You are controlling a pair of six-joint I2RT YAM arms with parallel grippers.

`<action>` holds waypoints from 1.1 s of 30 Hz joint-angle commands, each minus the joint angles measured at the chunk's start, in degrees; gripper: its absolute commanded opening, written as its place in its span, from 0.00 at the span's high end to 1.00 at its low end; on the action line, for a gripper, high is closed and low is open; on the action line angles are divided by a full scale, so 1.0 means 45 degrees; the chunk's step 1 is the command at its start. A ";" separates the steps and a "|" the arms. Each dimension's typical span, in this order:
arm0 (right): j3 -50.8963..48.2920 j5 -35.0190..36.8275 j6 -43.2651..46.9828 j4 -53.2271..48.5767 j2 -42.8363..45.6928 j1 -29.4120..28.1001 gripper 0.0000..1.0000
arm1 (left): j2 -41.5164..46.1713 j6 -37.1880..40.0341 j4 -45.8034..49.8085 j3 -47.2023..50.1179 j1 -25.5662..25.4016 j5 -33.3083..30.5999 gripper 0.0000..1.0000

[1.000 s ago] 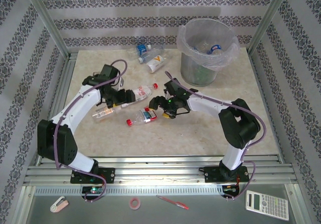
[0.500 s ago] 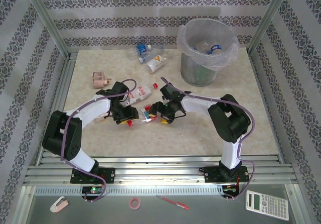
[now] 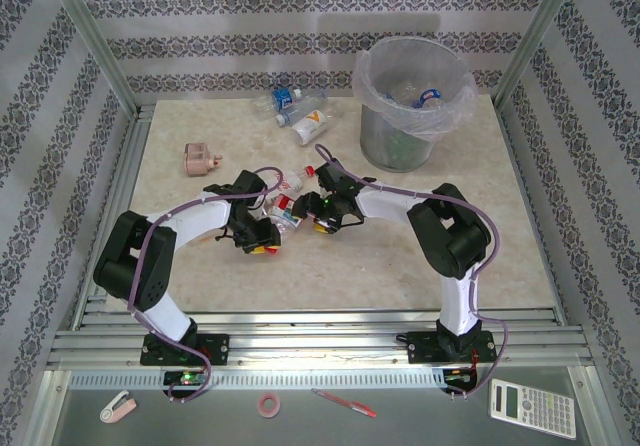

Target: Throw the plastic bottles in the bin

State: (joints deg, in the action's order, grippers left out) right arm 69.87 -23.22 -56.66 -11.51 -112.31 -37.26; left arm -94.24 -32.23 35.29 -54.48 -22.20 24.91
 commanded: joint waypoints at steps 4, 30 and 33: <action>0.0289 -0.0380 0.0277 0.0608 -0.0187 -0.0254 0.22 | -0.0444 0.0278 -0.0812 0.0271 -0.0214 -0.0095 0.65; 0.2327 0.0081 -0.0628 -0.0250 -0.1917 -0.0294 0.49 | 0.0330 0.1489 -0.0842 0.0058 -0.0204 0.1388 0.69; 0.1749 0.0235 -0.0433 -0.0157 -0.1217 -0.0293 0.58 | 0.0783 0.1634 -0.0696 -0.0295 -0.0168 0.1486 0.57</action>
State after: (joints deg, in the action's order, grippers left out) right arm 78.94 -25.50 -59.75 -10.92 -119.37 -38.76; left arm -93.56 -27.46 31.31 -55.13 -22.46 28.69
